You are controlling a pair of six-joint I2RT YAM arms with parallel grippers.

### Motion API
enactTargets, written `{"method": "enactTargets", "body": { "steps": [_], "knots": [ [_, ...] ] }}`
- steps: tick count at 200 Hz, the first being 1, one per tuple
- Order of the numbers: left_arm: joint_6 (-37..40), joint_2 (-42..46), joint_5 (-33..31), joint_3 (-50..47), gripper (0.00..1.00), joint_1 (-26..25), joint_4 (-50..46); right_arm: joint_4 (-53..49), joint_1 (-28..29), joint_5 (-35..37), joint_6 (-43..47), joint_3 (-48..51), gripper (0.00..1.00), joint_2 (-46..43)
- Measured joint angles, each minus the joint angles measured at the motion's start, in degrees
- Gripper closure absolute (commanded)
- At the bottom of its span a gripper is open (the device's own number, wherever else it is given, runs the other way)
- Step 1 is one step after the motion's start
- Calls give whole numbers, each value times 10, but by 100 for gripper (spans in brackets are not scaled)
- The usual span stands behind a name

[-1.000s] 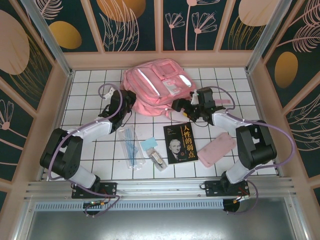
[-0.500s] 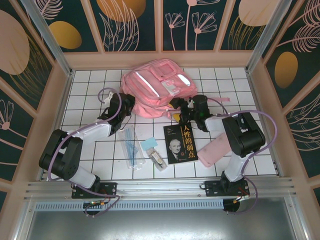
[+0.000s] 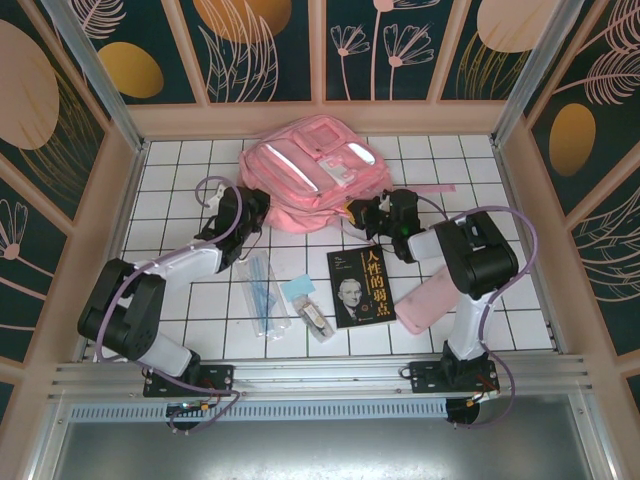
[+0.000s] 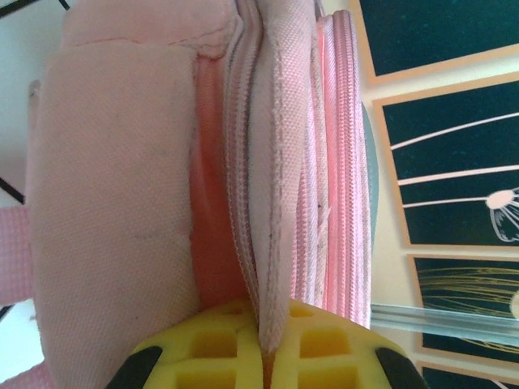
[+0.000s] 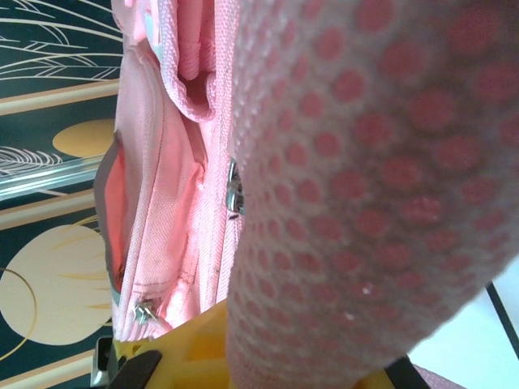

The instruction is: Pack the student bag

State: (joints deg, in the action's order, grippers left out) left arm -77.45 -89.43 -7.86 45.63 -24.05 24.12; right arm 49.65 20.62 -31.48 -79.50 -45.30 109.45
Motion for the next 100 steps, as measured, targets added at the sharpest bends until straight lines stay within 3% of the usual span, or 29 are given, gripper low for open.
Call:
{"method": "enactTargets", "body": {
  "steps": [37,43,52,67,73,89,100],
  "knots": [
    [37,-132,13,110,100,22,-2,-54,22,55,24,0,100,-52],
    [43,-157,19,135,96,25,-2,-63,27,70,28,1,100,-63],
    [50,-187,31,169,83,28,0,-73,34,96,36,2,100,-76],
    [63,-229,49,223,39,32,2,-86,46,139,50,2,100,-89],
    [67,-241,60,243,28,34,2,-89,50,152,58,2,100,-90],
    [83,-247,82,266,17,40,-11,-95,62,171,77,2,100,-90],
    [102,-237,91,269,15,44,-33,-97,68,174,87,0,100,-87]
  ]
}}
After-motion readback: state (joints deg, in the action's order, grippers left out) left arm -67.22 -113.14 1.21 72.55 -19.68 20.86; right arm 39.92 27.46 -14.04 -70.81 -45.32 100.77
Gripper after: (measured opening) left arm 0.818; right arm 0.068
